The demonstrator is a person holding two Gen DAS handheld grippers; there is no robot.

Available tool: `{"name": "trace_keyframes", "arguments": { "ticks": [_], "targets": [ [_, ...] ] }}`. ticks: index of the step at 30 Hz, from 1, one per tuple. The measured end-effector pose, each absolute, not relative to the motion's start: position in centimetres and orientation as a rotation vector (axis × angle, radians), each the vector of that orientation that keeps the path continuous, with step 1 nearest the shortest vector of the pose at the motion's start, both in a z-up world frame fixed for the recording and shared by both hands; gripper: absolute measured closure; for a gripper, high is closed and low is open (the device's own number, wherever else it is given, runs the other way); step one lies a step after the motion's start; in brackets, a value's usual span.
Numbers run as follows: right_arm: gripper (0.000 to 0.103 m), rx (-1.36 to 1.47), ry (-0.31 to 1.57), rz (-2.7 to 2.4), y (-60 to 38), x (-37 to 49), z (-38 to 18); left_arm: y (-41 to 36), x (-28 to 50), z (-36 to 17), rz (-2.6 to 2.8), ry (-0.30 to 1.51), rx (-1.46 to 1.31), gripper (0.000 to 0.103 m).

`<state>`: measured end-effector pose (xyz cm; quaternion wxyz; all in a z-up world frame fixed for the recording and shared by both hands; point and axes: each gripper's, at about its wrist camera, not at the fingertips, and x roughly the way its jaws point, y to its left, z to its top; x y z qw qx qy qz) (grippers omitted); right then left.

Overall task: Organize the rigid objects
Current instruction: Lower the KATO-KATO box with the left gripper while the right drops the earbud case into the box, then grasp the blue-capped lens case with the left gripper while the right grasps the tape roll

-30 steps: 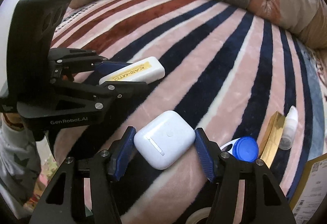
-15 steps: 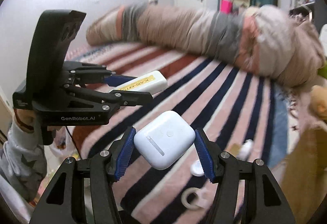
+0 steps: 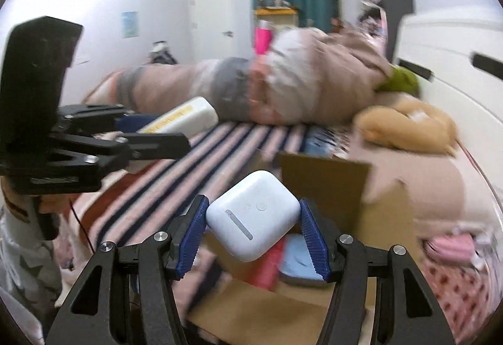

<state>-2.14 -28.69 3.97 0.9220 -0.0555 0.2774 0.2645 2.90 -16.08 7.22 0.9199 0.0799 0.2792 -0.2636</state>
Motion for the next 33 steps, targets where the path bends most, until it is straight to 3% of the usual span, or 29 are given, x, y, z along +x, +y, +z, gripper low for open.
{"name": "trace_keyframes", "arguments": {
  "ticks": [8, 13, 23, 33],
  "targets": [
    [0.047, -0.147, 0.668, 0.456, -33.2, 0.4, 0.1, -22.6, 6.8, 4.4, -0.612, 0.673, 0.205, 0.071],
    [0.041, -0.116, 0.664, 0.451, -34.6, 1.0, -0.6, -23.8, 8.1, 2.4, -0.634, 0.729, 0.220, 0.071],
    [0.041, -0.108, 0.662, 0.458, -34.3, 1.7, -0.9, -23.7, 7.9, 1.8, -0.656, 0.743, 0.217, 0.071],
    [0.040, -0.125, 0.680, 0.452, -33.1, 0.9, 0.2, -20.0, 5.9, 4.3, -0.615, 0.681, 0.165, 0.053]
  ]
}}
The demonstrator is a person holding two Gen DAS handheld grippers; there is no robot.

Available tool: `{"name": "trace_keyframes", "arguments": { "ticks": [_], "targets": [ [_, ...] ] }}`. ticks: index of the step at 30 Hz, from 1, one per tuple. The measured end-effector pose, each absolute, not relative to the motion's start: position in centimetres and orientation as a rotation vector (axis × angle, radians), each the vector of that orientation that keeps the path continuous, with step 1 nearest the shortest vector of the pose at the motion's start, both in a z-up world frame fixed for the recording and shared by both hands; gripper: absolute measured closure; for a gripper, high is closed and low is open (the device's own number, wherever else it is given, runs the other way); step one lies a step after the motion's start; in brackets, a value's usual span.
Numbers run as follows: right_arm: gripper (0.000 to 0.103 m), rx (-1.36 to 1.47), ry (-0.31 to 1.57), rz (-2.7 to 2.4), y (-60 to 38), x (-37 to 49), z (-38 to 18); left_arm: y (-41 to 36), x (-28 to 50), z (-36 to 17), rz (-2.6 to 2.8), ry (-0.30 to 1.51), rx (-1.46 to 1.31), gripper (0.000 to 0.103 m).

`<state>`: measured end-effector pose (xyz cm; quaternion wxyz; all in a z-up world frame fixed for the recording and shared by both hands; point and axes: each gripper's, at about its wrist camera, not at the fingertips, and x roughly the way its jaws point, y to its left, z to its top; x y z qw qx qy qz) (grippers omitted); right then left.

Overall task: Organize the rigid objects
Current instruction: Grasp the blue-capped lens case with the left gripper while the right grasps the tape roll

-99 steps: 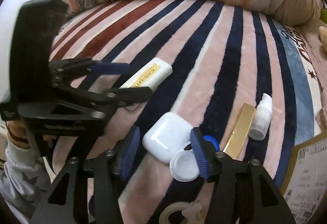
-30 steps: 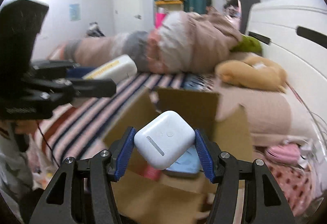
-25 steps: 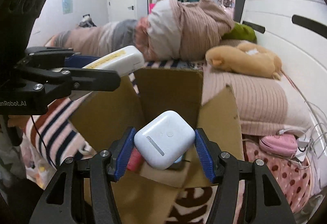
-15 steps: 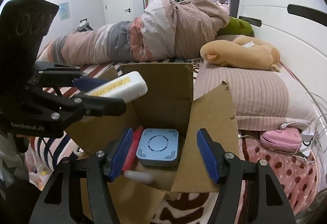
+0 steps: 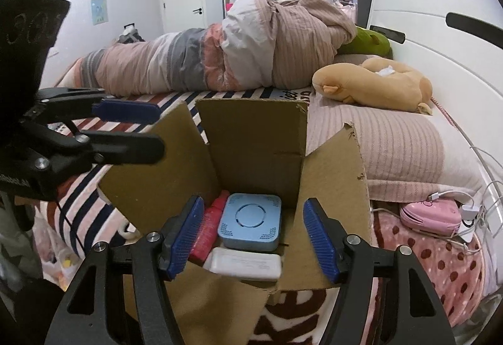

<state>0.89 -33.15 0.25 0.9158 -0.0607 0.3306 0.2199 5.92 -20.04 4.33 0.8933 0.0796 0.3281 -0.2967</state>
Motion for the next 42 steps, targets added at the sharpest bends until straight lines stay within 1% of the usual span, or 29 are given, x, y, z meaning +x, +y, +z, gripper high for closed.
{"name": "trace_keyframes", "arguments": {
  "ticks": [3, 7, 10, 16, 20, 25, 32, 34, 37, 38, 39, 41, 42],
  "targets": [
    [0.040, -0.131, 0.674, 0.466, -32.2, 0.5, 1.0, -17.7, 4.9, 5.3, -0.576, 0.644, 0.144, 0.046],
    [0.040, -0.122, 0.643, 0.515, -30.0, -0.5, 2.3, -13.9, 3.6, 6.1, -0.494, 0.613, 0.130, 0.045],
    [0.040, -0.119, 0.614, 0.577, -27.4, -1.6, 3.2, -10.8, 2.7, 5.6, -0.440, 0.607, 0.121, 0.045],
    [0.040, -0.162, 0.627, 0.718, -20.6, -3.3, 3.0, -4.5, 1.6, 2.4, -0.366, 0.631, 0.067, 0.045],
    [0.040, -0.204, 0.694, 0.784, -15.9, -3.4, 0.7, -1.4, 2.0, -1.7, -0.367, 0.689, 0.010, 0.045],
    [0.042, -0.287, 0.766, 0.792, -12.1, -3.3, -3.5, 0.1, 3.4, -6.8, -0.398, 0.770, -0.036, 0.047],
    [0.042, -0.344, 0.886, 0.711, -11.2, -1.0, -9.3, 0.3, 6.4, -11.3, -0.451, 0.838, -0.085, 0.047],
    [0.042, -0.328, 0.942, 0.698, -11.5, -0.1, -11.0, -0.1, 7.3, -12.5, -0.474, 0.857, -0.096, 0.047],
    [0.042, -0.317, 0.979, 0.677, -12.0, 0.6, -12.7, -1.2, 8.2, -13.9, -0.507, 0.886, -0.096, 0.047],
    [0.044, -0.324, 0.981, 0.670, -12.1, 0.7, -13.0, -1.6, 8.4, -14.3, -0.516, 0.895, -0.098, 0.047],
    [0.048, -0.333, 0.981, 0.666, -12.2, 0.8, -13.3, -1.8, 8.7, -14.7, -0.524, 0.904, -0.099, 0.047],
    [0.050, -0.355, 0.974, 0.674, -12.2, 0.7, -13.8, -2.5, 9.0, -15.2, -0.528, 0.910, -0.090, 0.047],
    [0.053, -0.364, 0.965, 0.676, -12.1, 0.6, -13.8, -2.7, 9.1, -15.3, -0.528, 0.909, -0.086, 0.047]
  ]
}}
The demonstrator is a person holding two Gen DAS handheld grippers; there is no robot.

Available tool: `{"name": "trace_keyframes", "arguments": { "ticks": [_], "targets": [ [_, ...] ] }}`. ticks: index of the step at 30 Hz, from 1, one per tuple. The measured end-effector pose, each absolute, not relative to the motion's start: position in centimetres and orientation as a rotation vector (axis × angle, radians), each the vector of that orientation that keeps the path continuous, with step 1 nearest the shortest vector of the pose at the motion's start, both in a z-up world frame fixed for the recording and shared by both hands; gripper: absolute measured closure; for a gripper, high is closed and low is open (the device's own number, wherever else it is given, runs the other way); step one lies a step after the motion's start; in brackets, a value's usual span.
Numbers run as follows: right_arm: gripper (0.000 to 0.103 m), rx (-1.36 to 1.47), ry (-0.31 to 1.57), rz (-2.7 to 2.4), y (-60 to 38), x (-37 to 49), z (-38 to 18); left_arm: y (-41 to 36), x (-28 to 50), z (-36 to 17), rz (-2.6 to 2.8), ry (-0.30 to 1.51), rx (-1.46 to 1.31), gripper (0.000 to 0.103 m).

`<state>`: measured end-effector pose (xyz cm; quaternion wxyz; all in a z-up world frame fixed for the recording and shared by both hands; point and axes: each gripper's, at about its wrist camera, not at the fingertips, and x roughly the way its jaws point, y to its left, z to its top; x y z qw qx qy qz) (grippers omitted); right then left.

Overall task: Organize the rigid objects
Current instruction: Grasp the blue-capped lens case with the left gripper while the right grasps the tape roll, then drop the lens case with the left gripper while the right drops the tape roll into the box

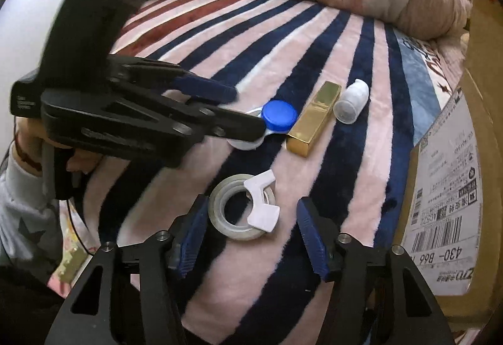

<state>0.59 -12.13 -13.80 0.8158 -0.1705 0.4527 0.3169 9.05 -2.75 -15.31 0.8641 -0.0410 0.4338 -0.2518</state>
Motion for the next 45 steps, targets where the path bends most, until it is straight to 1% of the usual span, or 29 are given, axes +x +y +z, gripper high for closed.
{"name": "trace_keyframes", "arguments": {
  "ticks": [1, 3, 5, 12, 16, 20, 27, 31, 36, 41, 45],
  "targets": [
    [0.063, -0.378, 0.955, 0.680, -12.0, 0.4, -13.8, -2.9, 9.1, -15.3, -0.527, 0.908, -0.083, 0.048],
    [0.064, -0.401, 0.941, 0.682, -11.7, 0.1, -13.6, -3.2, 9.2, -15.2, -0.531, 0.908, -0.072, 0.065],
    [0.065, -0.413, 0.935, 0.679, -11.6, 0.2, -13.5, -3.6, 9.0, -15.2, -0.534, 0.913, -0.049, 0.073],
    [0.065, -0.420, 0.910, 0.674, -11.9, -0.3, -12.8, -3.6, 8.5, -14.7, -0.493, 0.907, -0.016, 0.073],
    [0.065, -0.414, 0.882, 0.681, -12.1, -1.3, -11.6, -2.5, 7.7, -13.2, -0.458, 0.882, -0.008, 0.073],
    [0.065, -0.401, 0.836, 0.704, -12.0, -2.1, -9.7, -1.0, 5.9, -10.1, -0.416, 0.826, -0.005, 0.073],
    [0.065, -0.383, 0.690, 0.733, -12.3, -4.4, -4.5, -0.7, 2.0, -2.3, -0.436, 0.685, -0.007, 0.073],
    [0.065, -0.360, 0.616, 0.725, -13.7, -5.3, -1.7, -2.8, 0.6, 2.0, -0.465, 0.614, 0.019, 0.073],
    [0.065, -0.314, 0.549, 0.675, -17.0, -5.7, 0.9, -6.7, 0.0, 5.0, -0.524, 0.570, 0.056, 0.073],
    [0.065, -0.260, 0.531, 0.593, -21.8, -5.3, 2.2, -11.6, 0.6, 6.1, -0.575, 0.568, 0.103, 0.073],
    [0.065, -0.223, 0.567, 0.510, -26.0, -3.8, 1.9, -15.0, 1.6, 5.8, -0.604, 0.590, 0.131, 0.073]
  ]
}}
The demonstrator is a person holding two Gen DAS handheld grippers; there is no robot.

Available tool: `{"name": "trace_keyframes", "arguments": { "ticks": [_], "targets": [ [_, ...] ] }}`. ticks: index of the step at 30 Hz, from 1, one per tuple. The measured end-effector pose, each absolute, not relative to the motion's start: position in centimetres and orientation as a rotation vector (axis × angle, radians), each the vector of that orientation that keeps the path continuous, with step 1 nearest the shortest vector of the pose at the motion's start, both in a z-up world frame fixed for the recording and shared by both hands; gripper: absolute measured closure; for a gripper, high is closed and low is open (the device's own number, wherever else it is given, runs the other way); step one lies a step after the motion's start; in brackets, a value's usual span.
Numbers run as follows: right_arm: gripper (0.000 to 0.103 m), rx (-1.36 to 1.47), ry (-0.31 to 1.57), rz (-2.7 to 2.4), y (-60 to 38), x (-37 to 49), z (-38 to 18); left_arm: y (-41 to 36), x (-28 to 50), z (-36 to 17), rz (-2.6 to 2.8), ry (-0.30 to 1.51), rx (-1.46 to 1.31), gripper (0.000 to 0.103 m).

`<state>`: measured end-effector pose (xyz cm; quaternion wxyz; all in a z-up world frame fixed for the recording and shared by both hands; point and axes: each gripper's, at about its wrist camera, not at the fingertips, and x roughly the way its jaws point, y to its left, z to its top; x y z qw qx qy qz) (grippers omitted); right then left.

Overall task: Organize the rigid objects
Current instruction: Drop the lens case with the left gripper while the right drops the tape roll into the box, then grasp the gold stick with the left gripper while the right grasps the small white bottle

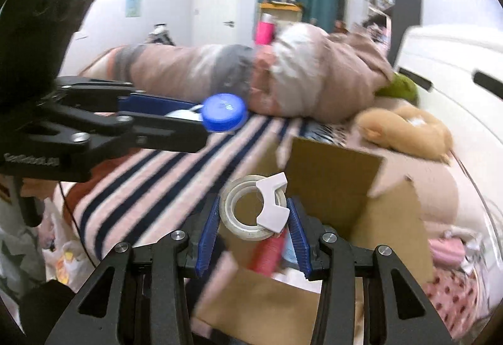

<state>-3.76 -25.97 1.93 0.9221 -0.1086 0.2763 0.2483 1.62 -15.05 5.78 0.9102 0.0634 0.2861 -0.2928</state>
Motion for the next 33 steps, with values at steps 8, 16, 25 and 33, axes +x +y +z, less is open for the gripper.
{"name": "trace_keyframes", "arguments": {
  "ticks": [8, 16, 25, 33],
  "targets": [
    [0.064, -0.208, 0.638, 0.395, -31.1, -0.5, -0.2, -19.7, 5.0, 3.4, -0.626, 0.669, 0.164, 0.073],
    [0.058, -0.170, 0.661, 0.401, -32.9, 1.2, -1.8, -21.8, 7.0, 1.0, -0.655, 0.741, 0.194, 0.073],
    [0.057, -0.176, 0.655, 0.415, -32.7, 1.0, -1.8, -20.4, 6.7, 1.8, -0.635, 0.722, 0.150, 0.054],
    [0.057, -0.190, 0.617, 0.441, -30.2, -1.0, 0.5, -14.8, 4.3, 4.2, -0.542, 0.649, 0.099, 0.047]
  ]
}}
